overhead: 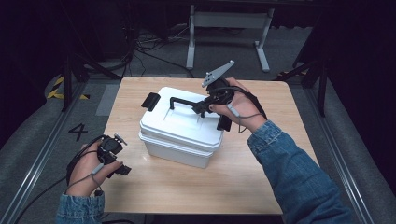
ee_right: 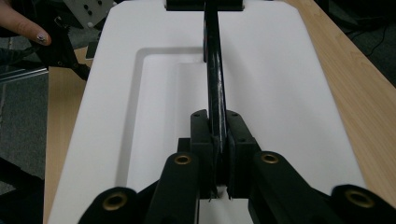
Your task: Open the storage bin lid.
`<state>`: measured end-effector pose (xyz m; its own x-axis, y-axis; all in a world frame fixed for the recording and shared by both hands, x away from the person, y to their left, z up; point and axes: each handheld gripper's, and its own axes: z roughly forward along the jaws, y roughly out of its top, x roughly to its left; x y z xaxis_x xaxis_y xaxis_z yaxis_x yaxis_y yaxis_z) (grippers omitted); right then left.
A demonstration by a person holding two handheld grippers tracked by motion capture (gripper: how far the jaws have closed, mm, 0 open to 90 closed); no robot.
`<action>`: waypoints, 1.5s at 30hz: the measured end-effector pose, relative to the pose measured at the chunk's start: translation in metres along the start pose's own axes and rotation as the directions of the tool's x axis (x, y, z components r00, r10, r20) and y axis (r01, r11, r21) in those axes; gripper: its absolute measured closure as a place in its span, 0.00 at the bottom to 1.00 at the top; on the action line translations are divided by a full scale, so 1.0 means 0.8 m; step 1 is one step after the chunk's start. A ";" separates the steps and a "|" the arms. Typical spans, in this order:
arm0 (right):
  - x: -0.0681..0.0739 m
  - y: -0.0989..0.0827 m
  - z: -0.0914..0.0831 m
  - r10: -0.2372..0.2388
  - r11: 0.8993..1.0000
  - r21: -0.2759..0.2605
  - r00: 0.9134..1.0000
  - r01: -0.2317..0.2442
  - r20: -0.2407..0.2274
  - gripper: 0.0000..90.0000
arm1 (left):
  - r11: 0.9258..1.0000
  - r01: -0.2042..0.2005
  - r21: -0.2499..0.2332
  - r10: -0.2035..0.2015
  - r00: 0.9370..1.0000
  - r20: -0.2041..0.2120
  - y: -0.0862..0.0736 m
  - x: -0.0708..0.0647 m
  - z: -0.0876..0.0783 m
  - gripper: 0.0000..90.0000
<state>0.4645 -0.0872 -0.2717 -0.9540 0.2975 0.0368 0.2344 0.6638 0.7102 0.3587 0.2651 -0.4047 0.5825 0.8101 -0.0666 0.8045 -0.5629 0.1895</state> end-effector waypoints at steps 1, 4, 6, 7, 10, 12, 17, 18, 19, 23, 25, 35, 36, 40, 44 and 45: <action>0.000 -0.001 -0.004 0.000 1.000 -0.003 1.000 0.000 0.005 0.95 | 1.000 -0.005 -0.001 0.005 1.000 -0.002 0.001 0.000 0.001 0.28; 0.000 -0.004 -0.018 0.004 1.000 -0.012 1.000 -0.004 0.015 0.95 | 1.000 -0.007 0.010 0.007 1.000 -0.001 0.003 0.000 0.001 0.28; -0.001 -0.007 -0.027 0.009 1.000 -0.019 1.000 -0.008 0.023 0.95 | 1.000 -0.003 0.012 0.003 1.000 0.004 0.003 0.000 0.002 0.28; -0.002 -0.008 -0.032 0.015 1.000 -0.023 1.000 -0.014 0.026 0.95 | 1.000 0.000 0.011 0.000 1.000 0.007 0.004 -0.001 0.003 0.28; -0.004 -0.012 -0.043 0.021 0.999 -0.032 0.999 -0.020 0.036 0.95 | 1.000 -0.008 0.012 0.008 1.000 0.005 0.005 -0.001 0.003 0.28; -0.005 -0.017 -0.054 0.028 0.999 -0.037 0.998 -0.026 0.048 0.95 | 1.000 -0.011 0.012 0.011 1.000 0.001 0.006 -0.001 0.004 0.28; -0.009 -0.028 -0.079 0.045 0.998 -0.056 0.997 -0.041 0.069 0.95 | 1.000 -0.006 0.022 0.006 1.000 0.012 0.007 -0.002 0.005 0.28; -0.010 -0.031 -0.083 0.047 0.997 -0.058 0.996 -0.043 0.073 0.95 | 1.000 -0.006 0.022 0.006 1.000 0.011 0.007 -0.002 0.005 0.28; -0.011 -0.032 -0.086 0.050 0.997 -0.059 0.996 -0.046 0.076 0.95 | 1.000 -0.007 0.022 0.007 1.000 0.009 0.007 -0.002 0.005 0.28; -0.015 -0.042 -0.101 0.064 0.997 -0.058 0.993 -0.058 0.097 0.95 | 1.000 -0.006 0.022 0.006 1.000 0.009 0.007 -0.002 0.005 0.28; -0.018 -0.048 -0.110 0.075 0.996 -0.062 0.991 -0.068 0.109 0.95 | 1.000 -0.008 0.023 0.008 1.000 0.007 0.006 -0.002 0.005 0.28; -0.030 -0.073 -0.146 0.117 0.992 -0.066 0.980 -0.108 0.158 0.95 | 1.000 0.003 0.028 -0.004 1.000 0.014 0.007 -0.003 0.007 0.28; -0.031 -0.076 -0.149 0.127 0.991 -0.067 0.979 -0.117 0.161 0.95 | 1.000 0.003 0.029 -0.004 1.000 0.014 0.007 -0.003 0.007 0.28; -0.037 -0.089 -0.162 0.146 0.988 -0.068 0.972 -0.136 0.184 0.95 | 0.999 -0.008 0.032 0.008 1.000 0.009 0.007 -0.003 0.007 0.28; -0.043 -0.101 -0.171 0.169 0.985 -0.071 0.965 -0.158 0.200 0.95 | 0.999 -0.010 0.036 0.010 1.000 0.012 0.007 -0.003 0.008 0.28; -0.046 -0.106 -0.173 0.179 0.983 -0.073 0.962 -0.168 0.206 0.95 | 0.999 -0.012 0.035 0.011 1.000 0.012 0.007 -0.003 0.008 0.28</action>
<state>0.4536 -0.2496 -0.2359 -0.8374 0.5463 0.0183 0.3767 0.5526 0.7434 0.3627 0.2585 -0.4100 0.5928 0.8017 -0.0761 0.8013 -0.5776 0.1560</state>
